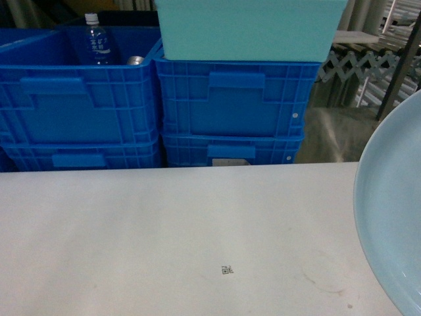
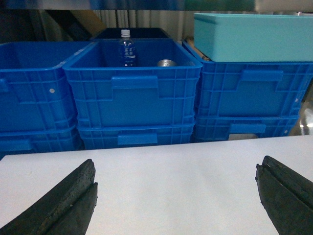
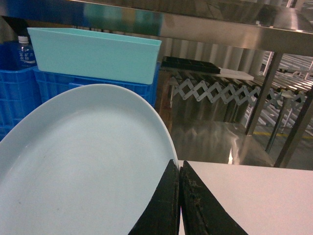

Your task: Place blue tray on left shelf second layer neatly

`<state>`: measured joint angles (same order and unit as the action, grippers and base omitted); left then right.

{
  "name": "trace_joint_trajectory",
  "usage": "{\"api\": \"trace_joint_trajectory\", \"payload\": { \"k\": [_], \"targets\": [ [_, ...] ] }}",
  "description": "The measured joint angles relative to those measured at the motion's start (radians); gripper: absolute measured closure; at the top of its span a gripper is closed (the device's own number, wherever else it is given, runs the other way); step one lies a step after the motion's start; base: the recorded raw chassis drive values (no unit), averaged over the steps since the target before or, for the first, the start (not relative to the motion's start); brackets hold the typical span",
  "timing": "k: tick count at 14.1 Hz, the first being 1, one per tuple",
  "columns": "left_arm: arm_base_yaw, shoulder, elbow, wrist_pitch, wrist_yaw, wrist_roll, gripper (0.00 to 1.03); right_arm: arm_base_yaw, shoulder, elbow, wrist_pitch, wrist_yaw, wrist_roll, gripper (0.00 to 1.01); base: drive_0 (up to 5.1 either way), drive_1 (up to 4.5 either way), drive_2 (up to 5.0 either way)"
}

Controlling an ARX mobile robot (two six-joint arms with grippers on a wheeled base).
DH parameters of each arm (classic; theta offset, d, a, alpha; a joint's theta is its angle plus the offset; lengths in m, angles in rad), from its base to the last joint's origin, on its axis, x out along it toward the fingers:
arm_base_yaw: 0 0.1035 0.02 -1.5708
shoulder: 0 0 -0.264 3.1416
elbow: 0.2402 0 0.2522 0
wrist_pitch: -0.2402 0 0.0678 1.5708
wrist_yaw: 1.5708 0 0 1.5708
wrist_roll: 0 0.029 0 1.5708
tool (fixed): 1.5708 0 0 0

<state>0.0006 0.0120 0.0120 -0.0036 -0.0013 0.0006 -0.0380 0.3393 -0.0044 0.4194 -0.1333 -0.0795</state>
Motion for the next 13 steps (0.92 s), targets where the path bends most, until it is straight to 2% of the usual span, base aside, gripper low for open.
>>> {"api": "trace_joint_trajectory", "payload": {
  "k": [13],
  "targets": [
    [0.000,0.000,0.000,0.000,0.000,0.000,0.05,0.000,0.000,0.000,0.000,0.002,0.000,0.99,-1.6,-1.59,-1.6]
  ]
}}
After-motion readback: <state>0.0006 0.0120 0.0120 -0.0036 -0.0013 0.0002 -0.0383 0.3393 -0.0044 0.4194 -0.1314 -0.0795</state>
